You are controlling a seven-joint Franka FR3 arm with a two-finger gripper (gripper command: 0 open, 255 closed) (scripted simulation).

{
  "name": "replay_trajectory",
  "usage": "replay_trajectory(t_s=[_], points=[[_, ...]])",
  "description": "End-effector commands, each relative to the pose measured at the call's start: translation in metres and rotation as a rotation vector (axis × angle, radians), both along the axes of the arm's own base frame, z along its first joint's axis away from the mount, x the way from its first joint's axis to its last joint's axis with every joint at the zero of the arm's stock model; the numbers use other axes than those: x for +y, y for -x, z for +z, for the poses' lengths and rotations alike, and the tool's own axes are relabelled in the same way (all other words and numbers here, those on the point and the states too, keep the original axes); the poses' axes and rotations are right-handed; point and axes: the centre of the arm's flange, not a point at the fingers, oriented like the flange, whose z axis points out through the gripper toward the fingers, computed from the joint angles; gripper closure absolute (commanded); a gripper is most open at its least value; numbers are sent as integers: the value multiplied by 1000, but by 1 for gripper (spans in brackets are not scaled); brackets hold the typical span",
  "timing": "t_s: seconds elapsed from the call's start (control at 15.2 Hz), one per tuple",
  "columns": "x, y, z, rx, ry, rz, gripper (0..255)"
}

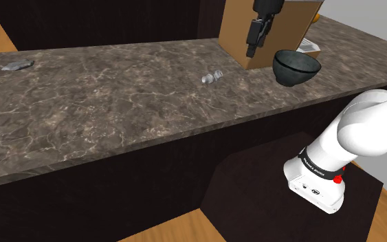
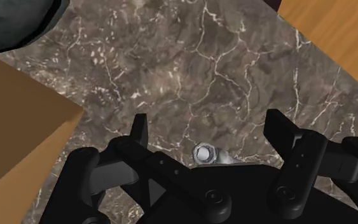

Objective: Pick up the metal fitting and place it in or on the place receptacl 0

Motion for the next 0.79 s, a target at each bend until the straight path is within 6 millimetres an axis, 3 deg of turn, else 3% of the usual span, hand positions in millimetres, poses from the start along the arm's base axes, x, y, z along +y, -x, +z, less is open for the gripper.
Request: replay_trajectory(t_s=[0.0, 0.73], points=[[13, -19, -12, -9, -5, 18, 0], [82, -115, -87, -47, -25, 112, 0]])
